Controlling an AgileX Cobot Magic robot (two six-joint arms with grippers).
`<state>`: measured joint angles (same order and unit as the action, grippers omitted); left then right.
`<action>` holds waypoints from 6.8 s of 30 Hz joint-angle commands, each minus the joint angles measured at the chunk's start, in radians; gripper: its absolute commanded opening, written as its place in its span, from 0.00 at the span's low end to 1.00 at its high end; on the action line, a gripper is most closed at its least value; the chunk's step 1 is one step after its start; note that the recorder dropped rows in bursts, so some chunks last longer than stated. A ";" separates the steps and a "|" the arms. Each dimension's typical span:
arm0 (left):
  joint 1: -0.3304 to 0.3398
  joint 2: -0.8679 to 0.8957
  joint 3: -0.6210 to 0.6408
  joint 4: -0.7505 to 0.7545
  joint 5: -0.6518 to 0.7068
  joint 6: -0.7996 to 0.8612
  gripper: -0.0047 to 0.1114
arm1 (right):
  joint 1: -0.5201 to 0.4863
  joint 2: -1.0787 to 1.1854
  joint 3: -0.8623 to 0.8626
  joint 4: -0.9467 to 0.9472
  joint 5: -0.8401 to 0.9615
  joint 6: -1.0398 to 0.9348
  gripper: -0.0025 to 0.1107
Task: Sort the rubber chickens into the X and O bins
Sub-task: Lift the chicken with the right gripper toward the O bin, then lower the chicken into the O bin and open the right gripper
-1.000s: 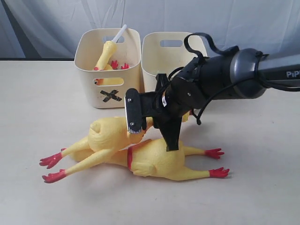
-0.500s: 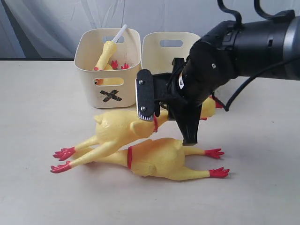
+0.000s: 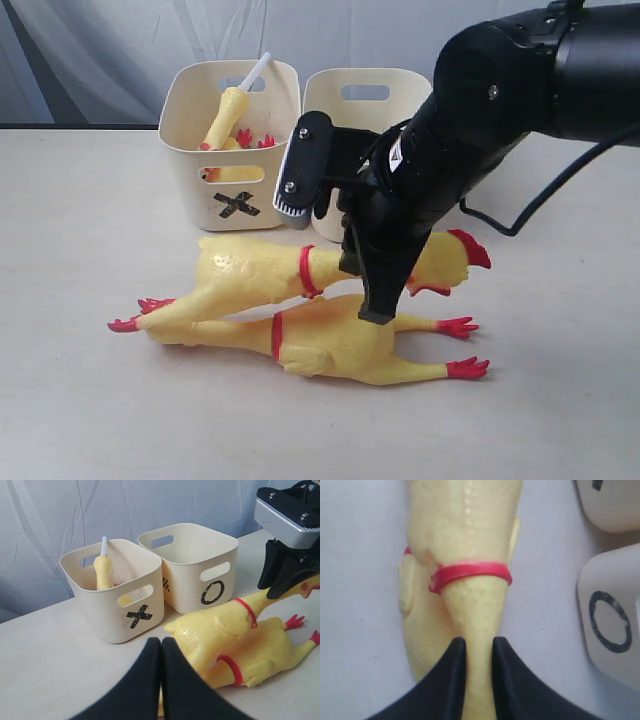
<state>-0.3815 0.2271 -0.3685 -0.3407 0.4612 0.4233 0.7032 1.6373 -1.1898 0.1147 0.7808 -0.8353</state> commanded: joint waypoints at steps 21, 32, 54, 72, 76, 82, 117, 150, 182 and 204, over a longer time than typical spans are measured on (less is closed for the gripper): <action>-0.001 -0.005 -0.006 0.009 -0.012 -0.004 0.04 | -0.004 0.176 -0.003 0.099 -0.073 0.051 0.06; -0.001 -0.005 -0.006 0.011 -0.012 -0.004 0.04 | -0.004 0.199 -0.003 0.100 -0.106 0.053 0.31; -0.001 -0.005 -0.006 0.016 -0.012 -0.004 0.04 | -0.004 0.114 -0.004 0.104 -0.133 0.070 0.01; -0.001 -0.005 -0.006 0.016 -0.012 -0.004 0.04 | -0.004 -0.102 -0.168 -0.016 -0.117 0.667 0.01; -0.001 -0.005 -0.006 0.016 -0.012 -0.004 0.04 | -0.004 -0.103 -0.183 -0.134 -0.115 0.853 0.01; -0.001 -0.005 -0.006 0.016 -0.012 -0.004 0.04 | -0.004 -0.103 -0.183 -0.334 -0.077 1.075 0.01; -0.001 -0.005 -0.006 0.016 -0.012 -0.004 0.04 | -0.256 0.062 -0.183 -0.086 -0.065 1.079 0.01; -0.001 -0.005 -0.006 0.016 -0.012 -0.004 0.04 | -0.256 0.112 -0.183 -0.086 -0.147 1.075 0.01; -0.001 -0.005 -0.006 0.016 -0.012 -0.004 0.04 | -0.256 0.112 -0.183 -0.082 -0.152 1.079 0.27; -0.001 -0.005 -0.006 0.018 -0.010 -0.004 0.04 | -0.256 0.002 -0.183 -0.115 -0.223 1.081 0.51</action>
<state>-0.3815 0.2271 -0.3685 -0.3238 0.4576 0.4233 0.4534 1.6718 -1.3697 0.0268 0.5805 0.2451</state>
